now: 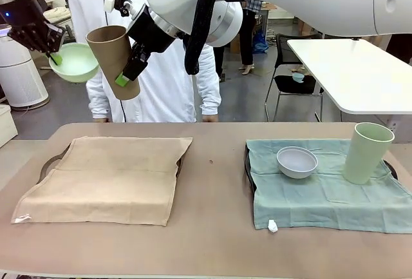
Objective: Set up a tray with a mat and arrange the tableware.
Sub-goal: Place the Picnic Bowl and Reusable plastic cup back onto the Handle tray in front of the human's position.
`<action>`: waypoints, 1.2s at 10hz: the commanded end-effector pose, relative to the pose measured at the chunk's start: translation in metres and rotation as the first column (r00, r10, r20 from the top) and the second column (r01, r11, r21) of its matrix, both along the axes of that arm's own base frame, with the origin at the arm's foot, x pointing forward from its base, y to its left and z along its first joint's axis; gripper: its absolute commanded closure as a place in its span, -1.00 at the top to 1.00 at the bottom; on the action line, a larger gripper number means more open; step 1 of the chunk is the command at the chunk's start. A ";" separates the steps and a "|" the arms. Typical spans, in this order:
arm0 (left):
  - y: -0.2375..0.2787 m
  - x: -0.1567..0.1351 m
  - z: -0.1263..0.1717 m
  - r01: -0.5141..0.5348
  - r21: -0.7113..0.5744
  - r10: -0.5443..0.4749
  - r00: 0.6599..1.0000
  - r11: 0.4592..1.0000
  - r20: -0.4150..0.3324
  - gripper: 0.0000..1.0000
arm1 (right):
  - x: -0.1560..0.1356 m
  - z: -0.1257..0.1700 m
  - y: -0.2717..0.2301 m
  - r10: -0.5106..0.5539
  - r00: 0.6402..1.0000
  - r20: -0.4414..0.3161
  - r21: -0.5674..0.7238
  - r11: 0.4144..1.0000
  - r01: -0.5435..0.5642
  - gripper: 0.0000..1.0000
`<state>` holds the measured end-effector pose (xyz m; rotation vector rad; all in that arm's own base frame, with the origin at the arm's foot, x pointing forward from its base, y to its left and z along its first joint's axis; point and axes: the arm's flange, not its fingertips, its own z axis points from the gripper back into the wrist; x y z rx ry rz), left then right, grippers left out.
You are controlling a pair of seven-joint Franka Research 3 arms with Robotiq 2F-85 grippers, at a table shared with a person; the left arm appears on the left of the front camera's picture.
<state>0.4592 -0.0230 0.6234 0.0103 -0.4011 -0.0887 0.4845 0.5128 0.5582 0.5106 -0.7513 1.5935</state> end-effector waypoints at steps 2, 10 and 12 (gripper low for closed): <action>0.017 0.006 -0.087 0.005 -0.048 -0.017 0.969 0.999 -0.247 -0.91 | -0.006 -0.078 -0.031 -0.032 0.997 -0.069 0.066 0.997 0.037 0.62; 0.014 0.006 -0.165 0.022 -0.075 -0.050 0.917 0.997 -0.395 -0.91 | -0.006 -0.142 -0.028 0.004 0.988 -0.155 0.076 0.997 0.008 0.62; 0.010 0.011 -0.194 0.081 -0.122 -0.121 0.922 0.989 -0.367 -0.91 | -0.005 -0.150 -0.033 0.023 0.990 -0.136 0.095 0.995 -0.010 0.62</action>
